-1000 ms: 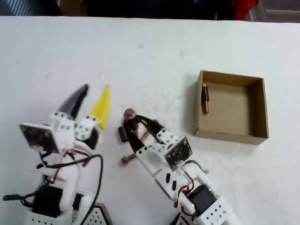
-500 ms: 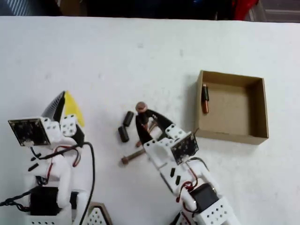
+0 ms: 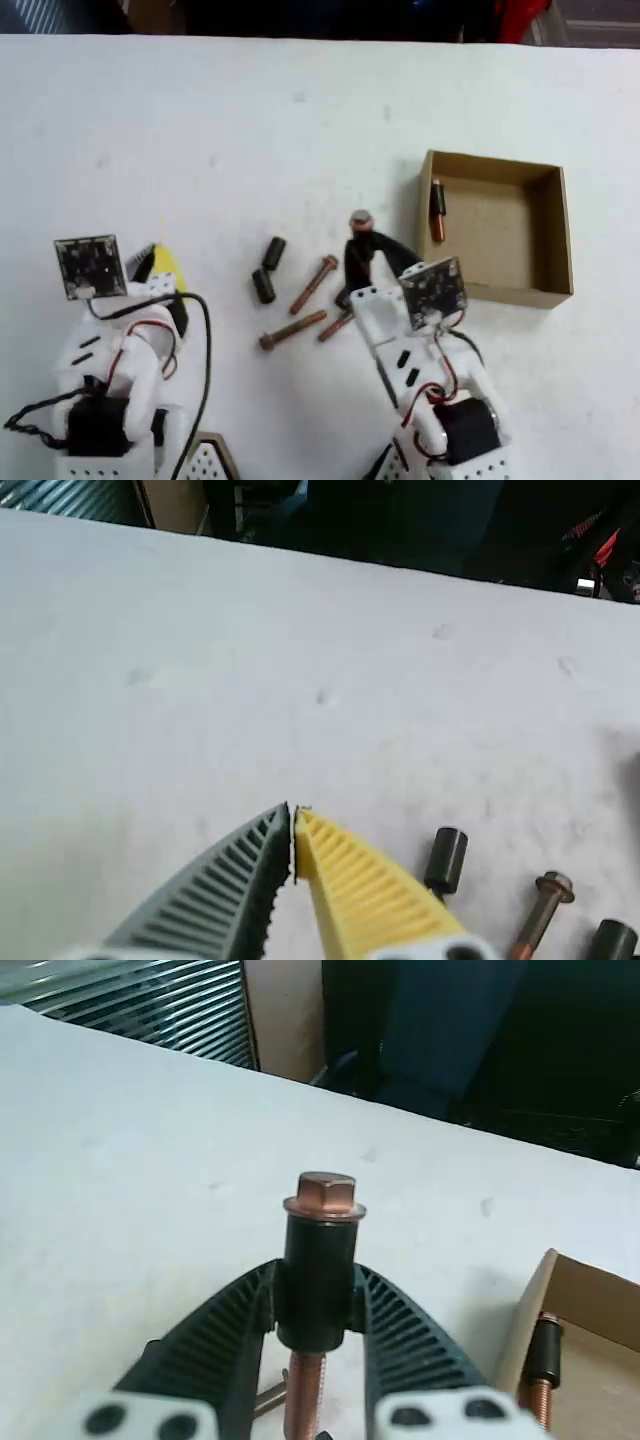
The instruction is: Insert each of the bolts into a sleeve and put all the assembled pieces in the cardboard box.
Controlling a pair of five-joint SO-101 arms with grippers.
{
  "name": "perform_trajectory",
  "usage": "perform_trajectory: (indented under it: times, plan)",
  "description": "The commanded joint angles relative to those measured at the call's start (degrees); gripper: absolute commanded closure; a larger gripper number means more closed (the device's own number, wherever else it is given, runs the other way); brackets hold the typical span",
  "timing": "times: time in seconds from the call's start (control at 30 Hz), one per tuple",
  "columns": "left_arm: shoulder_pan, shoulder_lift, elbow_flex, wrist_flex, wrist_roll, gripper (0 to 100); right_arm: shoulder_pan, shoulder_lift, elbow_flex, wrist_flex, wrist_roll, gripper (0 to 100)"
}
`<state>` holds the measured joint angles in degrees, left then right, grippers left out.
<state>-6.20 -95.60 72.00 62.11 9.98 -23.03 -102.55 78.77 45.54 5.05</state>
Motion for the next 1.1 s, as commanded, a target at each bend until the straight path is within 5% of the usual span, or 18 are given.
perform_trajectory:
  times: [0.0,0.33,1.07]
  plan:
    - [-0.31,0.4,3.52,-1.14,-3.96,95,1.63,-0.4,-7.74,3.82,2.11,98.1]
    - [-0.4,0.4,6.86,-1.23,-9.32,96,1.89,3.47,-21.71,12.09,6.68,98.1]
    - [-4.44,-4.26,7.21,-0.79,-9.41,98,16.13,68.35,-54.86,13.85,6.68,98.1]
